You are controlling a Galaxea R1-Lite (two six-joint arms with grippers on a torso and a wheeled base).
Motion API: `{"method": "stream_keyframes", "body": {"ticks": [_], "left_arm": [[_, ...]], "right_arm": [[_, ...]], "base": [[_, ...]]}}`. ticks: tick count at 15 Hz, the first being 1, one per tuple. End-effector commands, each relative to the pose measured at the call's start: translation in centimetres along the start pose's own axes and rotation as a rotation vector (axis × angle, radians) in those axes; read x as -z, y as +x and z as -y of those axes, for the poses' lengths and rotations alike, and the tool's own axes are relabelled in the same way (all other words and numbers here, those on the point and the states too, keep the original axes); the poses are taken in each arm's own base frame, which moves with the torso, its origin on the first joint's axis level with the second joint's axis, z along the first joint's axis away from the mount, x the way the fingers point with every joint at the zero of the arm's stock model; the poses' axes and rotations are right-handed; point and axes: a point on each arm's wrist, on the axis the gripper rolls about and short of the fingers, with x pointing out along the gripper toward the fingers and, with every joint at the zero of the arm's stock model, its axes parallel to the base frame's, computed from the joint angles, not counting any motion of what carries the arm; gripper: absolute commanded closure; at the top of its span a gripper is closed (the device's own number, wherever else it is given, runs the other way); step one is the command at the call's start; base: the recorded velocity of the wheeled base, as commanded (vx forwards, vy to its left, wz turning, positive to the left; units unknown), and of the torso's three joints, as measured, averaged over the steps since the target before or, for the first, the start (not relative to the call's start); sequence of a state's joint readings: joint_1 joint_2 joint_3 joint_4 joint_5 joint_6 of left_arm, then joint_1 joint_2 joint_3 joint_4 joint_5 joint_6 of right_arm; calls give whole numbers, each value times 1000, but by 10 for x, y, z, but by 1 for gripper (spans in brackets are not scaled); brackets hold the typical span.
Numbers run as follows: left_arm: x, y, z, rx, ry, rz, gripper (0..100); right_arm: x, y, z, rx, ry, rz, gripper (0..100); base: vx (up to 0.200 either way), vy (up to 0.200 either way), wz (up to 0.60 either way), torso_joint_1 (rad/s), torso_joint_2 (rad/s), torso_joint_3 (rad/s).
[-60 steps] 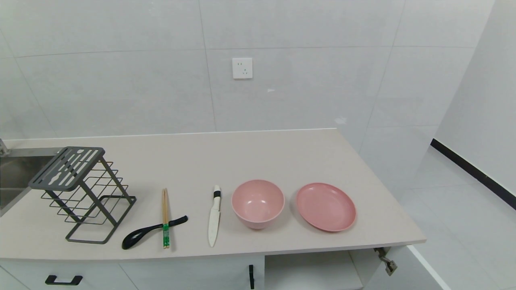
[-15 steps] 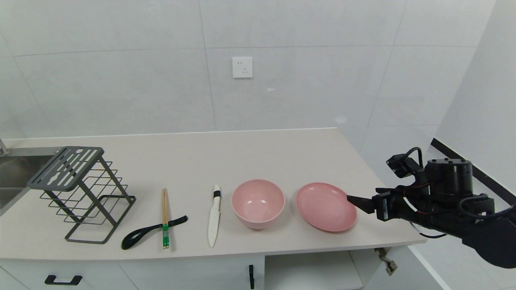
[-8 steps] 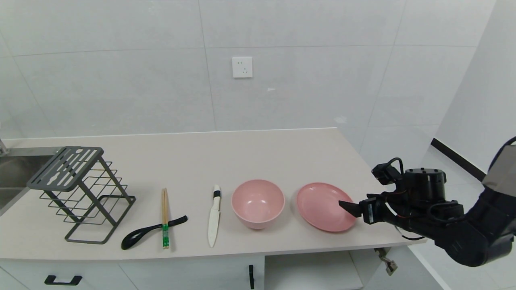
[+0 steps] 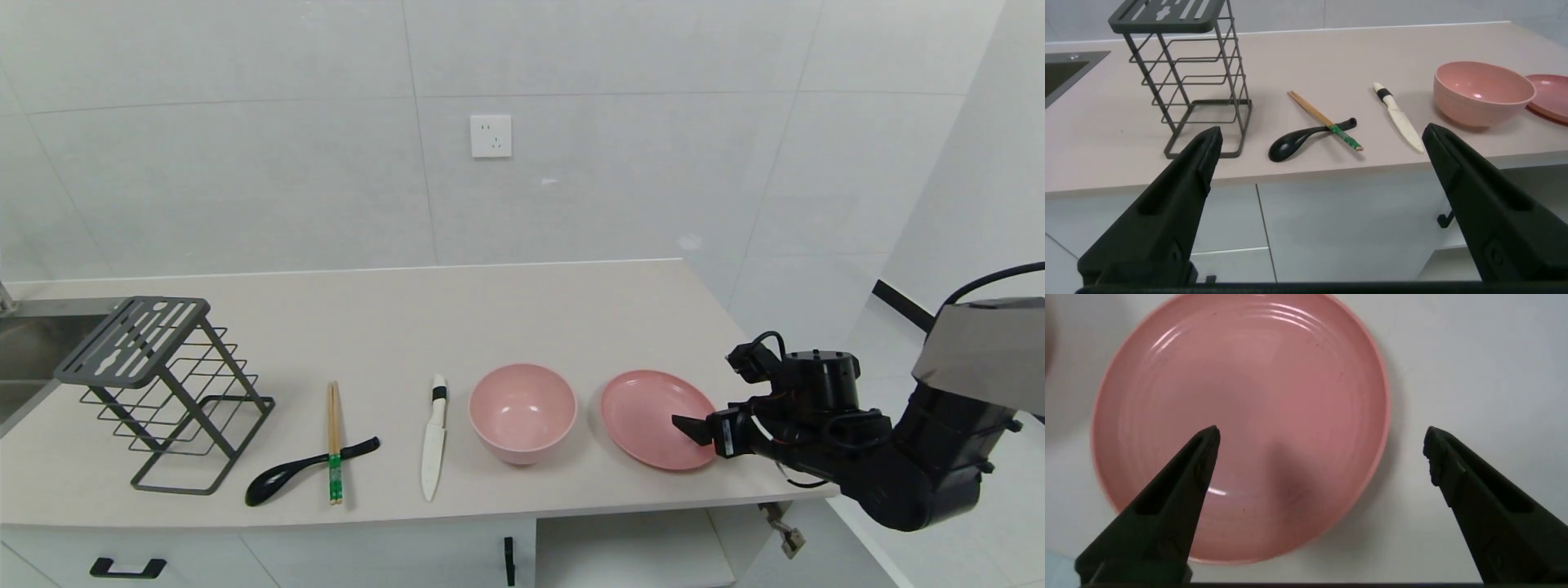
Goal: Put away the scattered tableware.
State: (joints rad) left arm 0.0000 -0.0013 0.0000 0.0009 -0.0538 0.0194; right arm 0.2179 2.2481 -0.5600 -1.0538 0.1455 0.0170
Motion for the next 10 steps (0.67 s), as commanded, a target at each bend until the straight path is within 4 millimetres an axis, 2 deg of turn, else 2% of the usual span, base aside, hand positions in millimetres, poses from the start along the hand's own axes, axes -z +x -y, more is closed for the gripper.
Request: {"method": "stream_keyframes", "body": {"ticks": [1,10], "left_arm": [[0,0,0,0,-1,-2,0],[0,0,0,0,-1,-2,0]], "right_arm": [[2,7,1,1,1,-7,0],[8,19,1,-7,-1,-13,0]], "base": [[0,0,0,0,0,0],[0,0,0,0,0,0]]}}
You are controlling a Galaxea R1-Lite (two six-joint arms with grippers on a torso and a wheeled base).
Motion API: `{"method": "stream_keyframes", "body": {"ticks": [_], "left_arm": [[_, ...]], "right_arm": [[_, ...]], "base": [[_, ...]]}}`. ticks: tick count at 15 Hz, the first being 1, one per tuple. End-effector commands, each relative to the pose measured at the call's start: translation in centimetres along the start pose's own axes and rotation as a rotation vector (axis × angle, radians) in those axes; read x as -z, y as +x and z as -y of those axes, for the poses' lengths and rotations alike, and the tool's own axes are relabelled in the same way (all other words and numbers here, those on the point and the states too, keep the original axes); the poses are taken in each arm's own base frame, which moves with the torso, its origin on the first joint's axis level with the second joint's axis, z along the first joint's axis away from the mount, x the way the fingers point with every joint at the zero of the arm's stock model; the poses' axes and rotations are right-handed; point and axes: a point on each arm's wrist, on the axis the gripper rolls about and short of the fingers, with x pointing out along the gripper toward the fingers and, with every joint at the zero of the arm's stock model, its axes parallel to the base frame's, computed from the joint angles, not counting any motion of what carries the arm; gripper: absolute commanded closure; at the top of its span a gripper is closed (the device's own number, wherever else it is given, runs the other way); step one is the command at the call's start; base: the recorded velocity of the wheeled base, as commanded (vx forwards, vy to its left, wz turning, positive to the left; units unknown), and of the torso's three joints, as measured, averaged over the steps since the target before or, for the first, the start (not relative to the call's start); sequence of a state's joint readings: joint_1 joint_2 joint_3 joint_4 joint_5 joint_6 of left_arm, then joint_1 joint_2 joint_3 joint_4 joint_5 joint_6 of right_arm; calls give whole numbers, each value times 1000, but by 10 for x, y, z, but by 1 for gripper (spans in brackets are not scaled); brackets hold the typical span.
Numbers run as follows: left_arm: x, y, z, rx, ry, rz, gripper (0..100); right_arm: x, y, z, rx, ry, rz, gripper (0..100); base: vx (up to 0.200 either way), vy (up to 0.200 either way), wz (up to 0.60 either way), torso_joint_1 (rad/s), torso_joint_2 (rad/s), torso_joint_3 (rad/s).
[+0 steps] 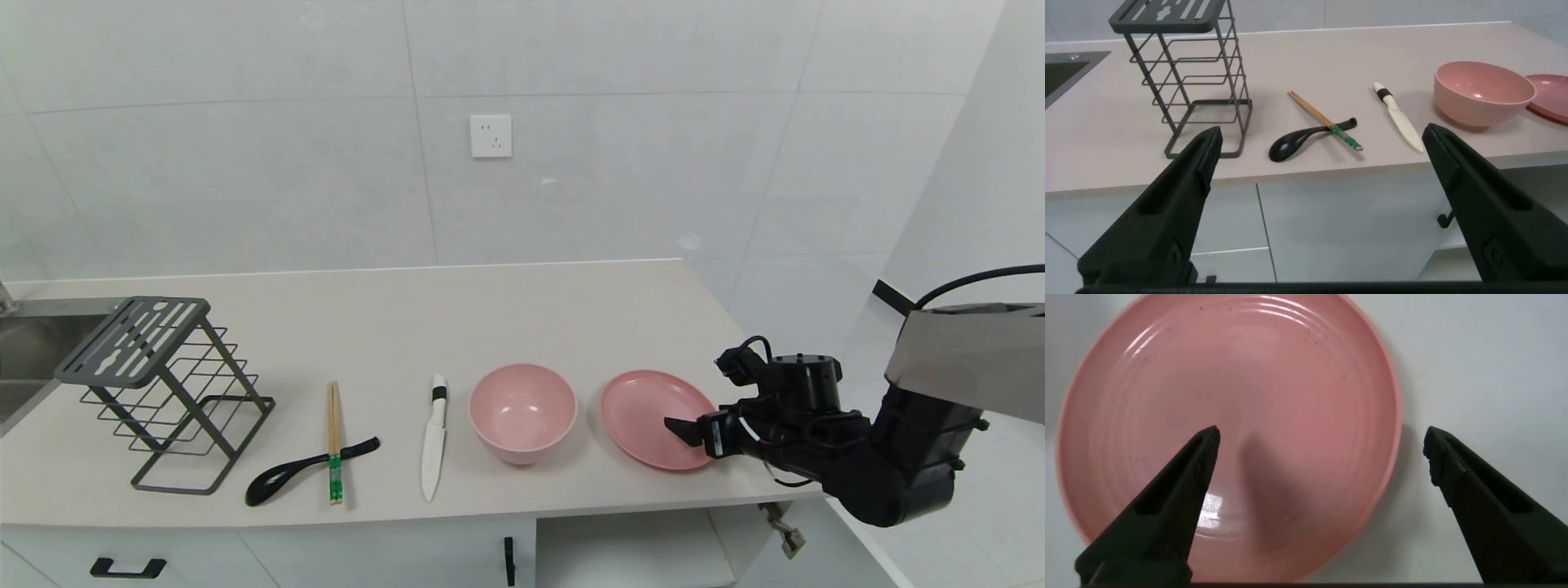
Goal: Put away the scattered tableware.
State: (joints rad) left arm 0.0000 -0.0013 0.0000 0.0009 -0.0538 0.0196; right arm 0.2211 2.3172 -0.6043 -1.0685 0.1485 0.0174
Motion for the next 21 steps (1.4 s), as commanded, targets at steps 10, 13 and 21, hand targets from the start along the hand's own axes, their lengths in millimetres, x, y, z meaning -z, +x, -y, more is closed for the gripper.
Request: {"method": "stream_keyframes", "body": {"ticks": [10,13,21], "left_arm": [[0,0,0,0,0,0,0],[0,0,0,0,0,0,0],[0,0,0,0,-1,-2,0]], "right_arm": [[16,14,-6,24,-10,-59,100],[10,11,7,76,43,-30,100],[-52,-33,15,37,233,205,100]], "base": [[0,0,0,0,0,0],[0,0,0,0,0,0],[0,0,0,0,0,0]]}}
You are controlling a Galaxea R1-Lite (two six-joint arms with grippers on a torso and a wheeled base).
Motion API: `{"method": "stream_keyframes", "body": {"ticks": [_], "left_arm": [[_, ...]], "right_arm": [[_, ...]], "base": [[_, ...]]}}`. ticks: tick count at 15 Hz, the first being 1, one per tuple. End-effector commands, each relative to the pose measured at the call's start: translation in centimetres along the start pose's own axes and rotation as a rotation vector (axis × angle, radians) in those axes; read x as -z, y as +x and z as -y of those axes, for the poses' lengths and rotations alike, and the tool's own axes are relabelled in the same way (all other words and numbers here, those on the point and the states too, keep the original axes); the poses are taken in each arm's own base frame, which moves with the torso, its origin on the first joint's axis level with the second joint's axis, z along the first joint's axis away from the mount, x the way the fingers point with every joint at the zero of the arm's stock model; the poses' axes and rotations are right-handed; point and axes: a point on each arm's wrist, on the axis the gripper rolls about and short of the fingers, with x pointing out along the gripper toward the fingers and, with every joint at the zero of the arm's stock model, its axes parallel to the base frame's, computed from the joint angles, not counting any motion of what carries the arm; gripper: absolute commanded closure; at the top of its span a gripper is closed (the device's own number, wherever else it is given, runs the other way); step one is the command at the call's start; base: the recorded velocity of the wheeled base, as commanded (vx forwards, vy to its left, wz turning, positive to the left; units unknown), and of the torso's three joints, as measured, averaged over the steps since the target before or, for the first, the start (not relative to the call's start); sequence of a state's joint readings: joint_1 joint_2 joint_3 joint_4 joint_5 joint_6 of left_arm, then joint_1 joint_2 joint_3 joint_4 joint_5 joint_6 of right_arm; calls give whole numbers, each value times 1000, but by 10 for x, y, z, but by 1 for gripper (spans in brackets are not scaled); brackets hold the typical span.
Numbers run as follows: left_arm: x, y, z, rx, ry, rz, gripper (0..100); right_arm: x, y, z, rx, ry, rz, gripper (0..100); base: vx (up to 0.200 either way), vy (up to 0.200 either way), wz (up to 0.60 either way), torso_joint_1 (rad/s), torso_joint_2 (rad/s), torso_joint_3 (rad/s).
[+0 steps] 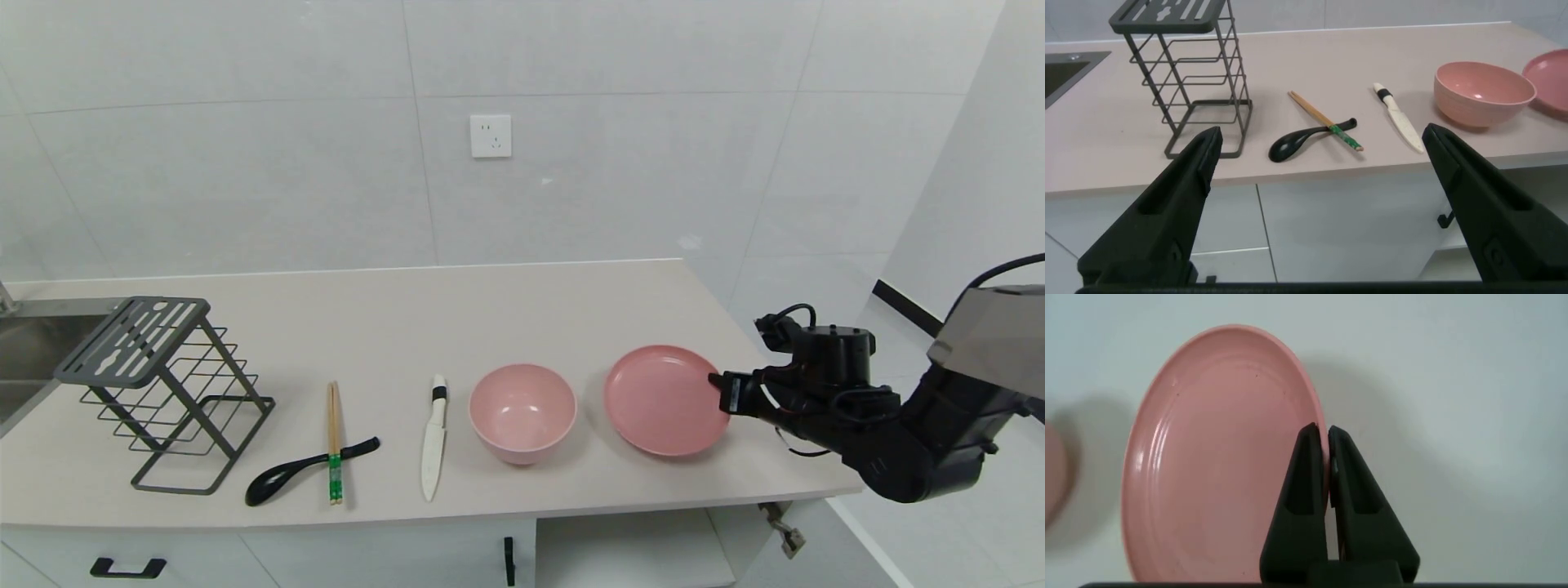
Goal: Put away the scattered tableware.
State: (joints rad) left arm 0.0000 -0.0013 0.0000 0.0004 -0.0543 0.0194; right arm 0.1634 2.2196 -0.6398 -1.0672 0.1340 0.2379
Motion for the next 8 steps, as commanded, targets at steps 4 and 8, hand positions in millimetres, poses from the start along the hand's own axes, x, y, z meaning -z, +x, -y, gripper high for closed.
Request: {"method": "stream_keyframes", "body": {"ticks": [4,8], "left_arm": [[0,0,0,1,-1,-2,0],[0,0,0,3,-4,-1,0]], "right_arm": [[-25,-29,-10,-67,32,162,100],[-24,-55,-13,-78,28,198,100]], "base": [[0,0,0,0,0,0],[0,0,0,0,0,0]]}}
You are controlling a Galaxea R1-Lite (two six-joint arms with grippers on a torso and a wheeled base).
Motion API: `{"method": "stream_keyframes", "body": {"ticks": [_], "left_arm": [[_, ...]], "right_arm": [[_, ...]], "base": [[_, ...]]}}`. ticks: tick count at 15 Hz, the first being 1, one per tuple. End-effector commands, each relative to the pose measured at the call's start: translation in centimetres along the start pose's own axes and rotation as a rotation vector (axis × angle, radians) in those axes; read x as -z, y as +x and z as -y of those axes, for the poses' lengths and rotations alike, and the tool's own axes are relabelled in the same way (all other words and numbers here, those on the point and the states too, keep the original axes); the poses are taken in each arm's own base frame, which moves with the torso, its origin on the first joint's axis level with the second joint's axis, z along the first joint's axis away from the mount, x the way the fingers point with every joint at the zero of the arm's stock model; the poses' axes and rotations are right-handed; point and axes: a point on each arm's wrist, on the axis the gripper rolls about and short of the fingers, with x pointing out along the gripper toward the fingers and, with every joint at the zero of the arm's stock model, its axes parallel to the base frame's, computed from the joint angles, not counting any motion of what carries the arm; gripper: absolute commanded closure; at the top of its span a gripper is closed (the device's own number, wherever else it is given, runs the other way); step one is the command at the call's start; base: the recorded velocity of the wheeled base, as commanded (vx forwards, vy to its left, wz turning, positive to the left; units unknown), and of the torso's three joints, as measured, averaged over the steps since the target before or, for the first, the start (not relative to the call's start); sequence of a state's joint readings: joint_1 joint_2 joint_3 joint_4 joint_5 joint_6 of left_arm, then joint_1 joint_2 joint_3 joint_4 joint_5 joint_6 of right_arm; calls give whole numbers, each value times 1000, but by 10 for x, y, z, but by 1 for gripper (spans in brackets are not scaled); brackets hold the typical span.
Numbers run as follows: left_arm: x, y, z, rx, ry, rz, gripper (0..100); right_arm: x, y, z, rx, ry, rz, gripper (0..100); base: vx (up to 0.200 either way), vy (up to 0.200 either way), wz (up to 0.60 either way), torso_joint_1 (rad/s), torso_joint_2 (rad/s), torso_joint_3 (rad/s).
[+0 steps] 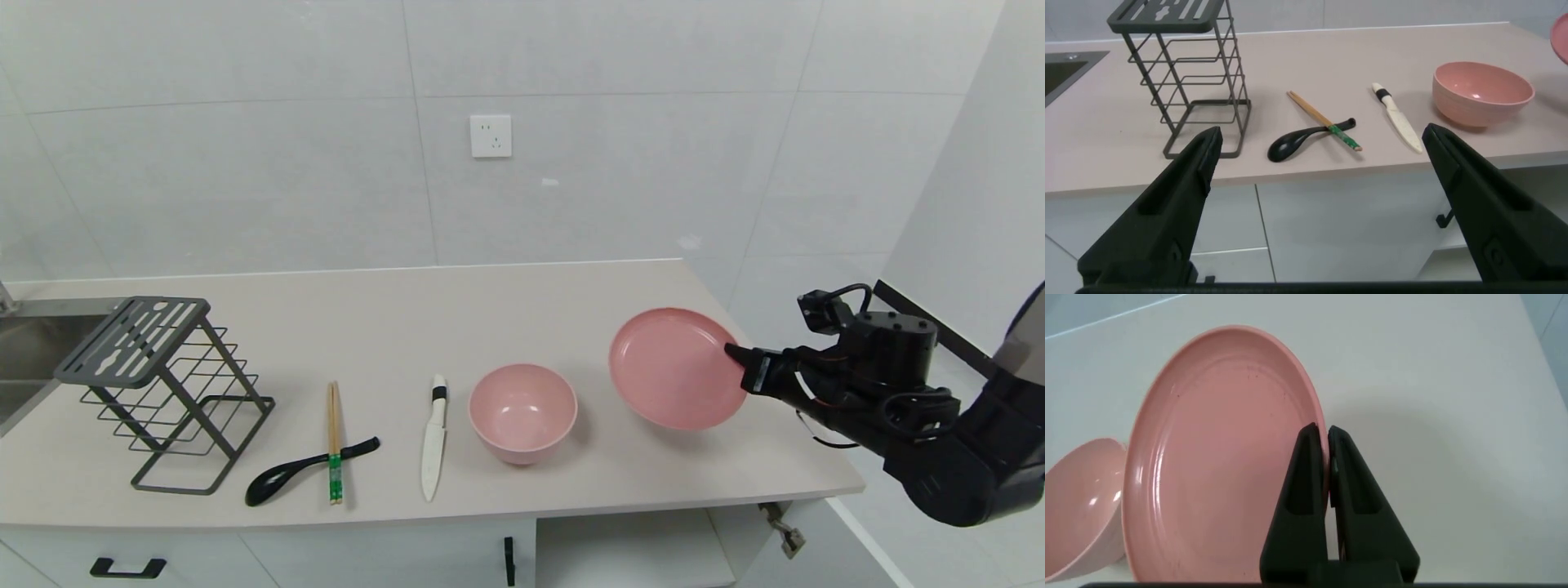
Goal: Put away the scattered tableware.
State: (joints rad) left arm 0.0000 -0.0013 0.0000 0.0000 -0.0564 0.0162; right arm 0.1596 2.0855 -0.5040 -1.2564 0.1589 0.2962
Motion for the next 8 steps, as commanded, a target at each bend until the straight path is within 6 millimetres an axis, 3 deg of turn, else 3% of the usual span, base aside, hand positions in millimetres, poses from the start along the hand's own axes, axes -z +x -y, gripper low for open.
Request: {"method": "stream_keyframes", "body": {"ticks": [1,4,8], "left_arm": [[0,0,0,2,-1,-1,0],[0,0,0,2,-2,-1,0],[0,0,0,7,-4,-1,0]], "right_arm": [[-8,-18,-6,-13,-7,35,100],[-12,-38,-11,-24,-13,61,100],[-15,-80,-21,-39,-26,87,100]], "base": [[0,0,0,0,0,0],[0,0,0,0,0,0],[0,0,0,0,0,0]]}}
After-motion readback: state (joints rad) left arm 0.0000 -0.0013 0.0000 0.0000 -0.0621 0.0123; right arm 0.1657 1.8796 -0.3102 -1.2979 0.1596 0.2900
